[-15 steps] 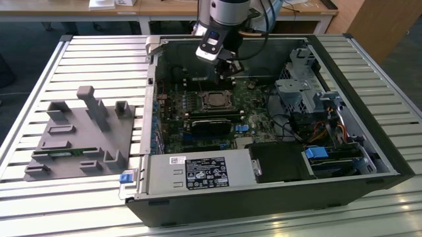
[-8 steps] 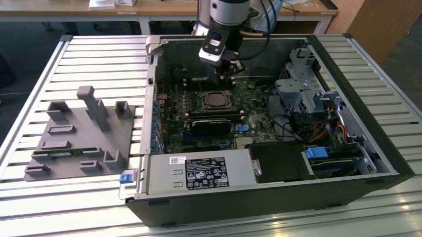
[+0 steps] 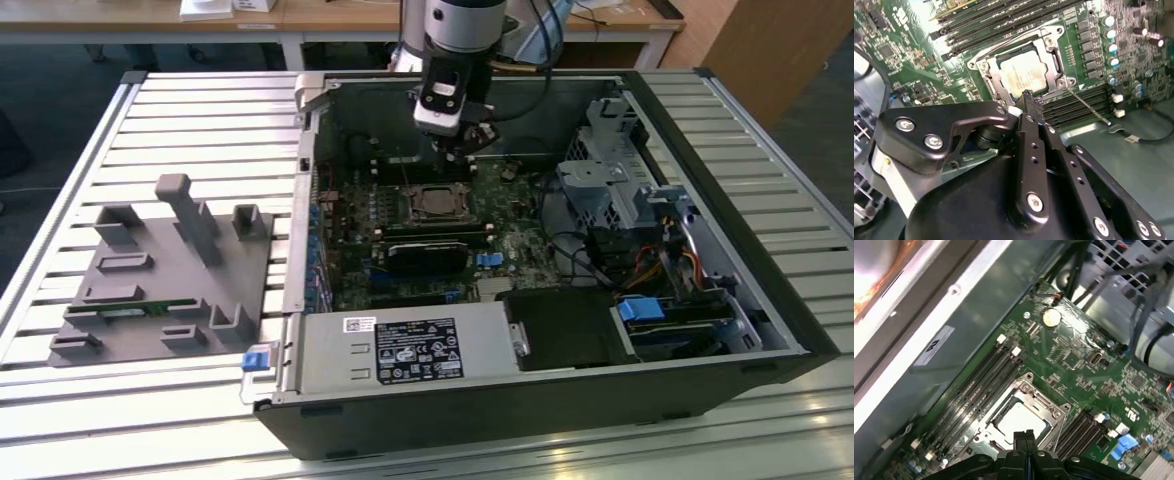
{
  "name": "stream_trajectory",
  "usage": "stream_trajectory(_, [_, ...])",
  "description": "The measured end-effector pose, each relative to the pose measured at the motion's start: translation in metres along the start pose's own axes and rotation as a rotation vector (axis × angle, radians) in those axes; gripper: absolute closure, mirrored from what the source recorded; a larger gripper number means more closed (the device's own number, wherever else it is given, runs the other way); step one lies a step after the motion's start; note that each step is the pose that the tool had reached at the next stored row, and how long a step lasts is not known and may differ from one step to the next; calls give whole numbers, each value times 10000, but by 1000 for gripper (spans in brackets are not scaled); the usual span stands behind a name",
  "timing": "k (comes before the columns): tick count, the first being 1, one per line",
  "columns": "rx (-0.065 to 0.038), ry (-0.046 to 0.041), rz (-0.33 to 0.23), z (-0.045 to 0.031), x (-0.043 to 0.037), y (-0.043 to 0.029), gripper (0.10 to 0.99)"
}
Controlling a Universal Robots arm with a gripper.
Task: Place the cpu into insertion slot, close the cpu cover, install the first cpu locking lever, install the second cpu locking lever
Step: 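Install the first cpu locking lever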
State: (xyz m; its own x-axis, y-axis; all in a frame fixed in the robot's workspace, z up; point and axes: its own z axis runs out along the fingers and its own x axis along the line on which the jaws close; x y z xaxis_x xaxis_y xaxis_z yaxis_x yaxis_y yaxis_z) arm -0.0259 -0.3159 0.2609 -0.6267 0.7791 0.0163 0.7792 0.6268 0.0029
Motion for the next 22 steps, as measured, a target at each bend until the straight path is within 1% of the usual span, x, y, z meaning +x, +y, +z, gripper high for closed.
stream_trajectory(9, [16,-2,-1497,9,0,0,980])
stream_trajectory(10, [-4,-18,-1555,10,0,0,980])
stream_trajectory(14, [-138,-115,-1642,10,8,-11,980])
stream_trajectory(15, [-163,-113,-1666,11,12,-17,980])
stream_trajectory(17, [-173,-106,-1726,15,14,-26,980])
stream_trajectory(19, [-171,-103,-1903,17,15,-32,980])
stream_trajectory(22, [-166,-97,-2431,22,15,-32,980])
